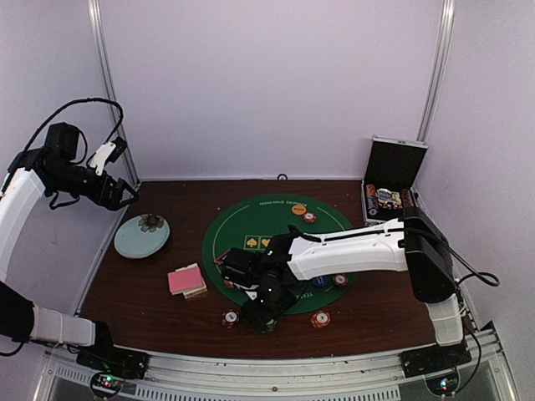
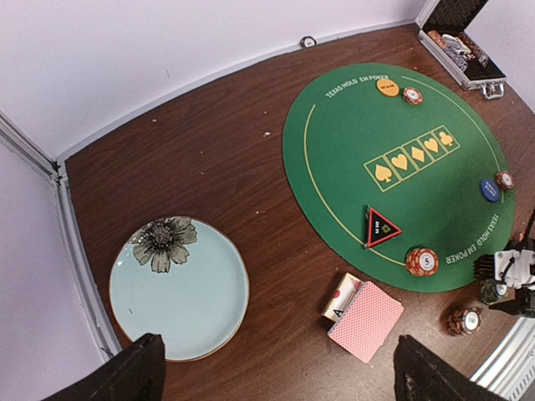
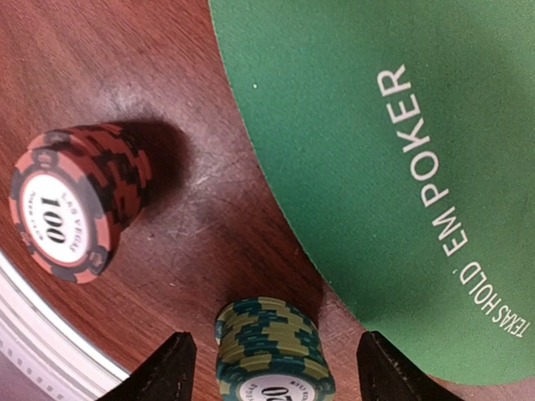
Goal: Distribute texas hold em gaming equipment
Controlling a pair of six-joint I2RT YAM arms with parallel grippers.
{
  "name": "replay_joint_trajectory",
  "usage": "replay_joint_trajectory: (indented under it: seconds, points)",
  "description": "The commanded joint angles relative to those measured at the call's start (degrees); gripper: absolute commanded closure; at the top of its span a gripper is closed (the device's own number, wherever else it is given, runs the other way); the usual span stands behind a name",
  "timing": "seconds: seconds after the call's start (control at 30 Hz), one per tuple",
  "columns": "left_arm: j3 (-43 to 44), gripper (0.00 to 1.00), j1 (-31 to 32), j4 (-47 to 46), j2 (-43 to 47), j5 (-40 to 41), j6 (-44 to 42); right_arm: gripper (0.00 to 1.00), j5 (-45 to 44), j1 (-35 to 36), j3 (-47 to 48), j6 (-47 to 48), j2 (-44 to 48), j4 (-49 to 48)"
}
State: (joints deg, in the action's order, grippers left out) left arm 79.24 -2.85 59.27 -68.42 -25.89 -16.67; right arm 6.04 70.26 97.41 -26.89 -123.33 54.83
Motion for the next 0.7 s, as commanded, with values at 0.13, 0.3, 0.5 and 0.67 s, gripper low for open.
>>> replay_joint_trajectory:
  seconds: [0.13, 0.3, 0.5, 0.67]
  points:
    - [0.1, 0.02, -0.3, -0.3, 0.7, -0.3, -0.9, 0.35, -0.2, -0.3, -0.9, 0.3, -0.9, -0.6]
    - [0.0, 0.03, -0.3, -0.3, 0.6, -0.4, -0.9, 0.38, -0.2, -0.3, -0.7, 0.3, -0.2, -0.5]
    - [0.0, 0.02, -0.4, -0.3, 0.7, -0.5, -0.9, 0.42, -0.7, -0.3, -0.4, 0.5, 0.8, 0.3]
    - [-0.1, 0.03, -0.4, -0.3, 0.8, -0.6, -0.8, 0.45, -0.6, -0.2, -0.5, 0.5, 0.9, 0.6]
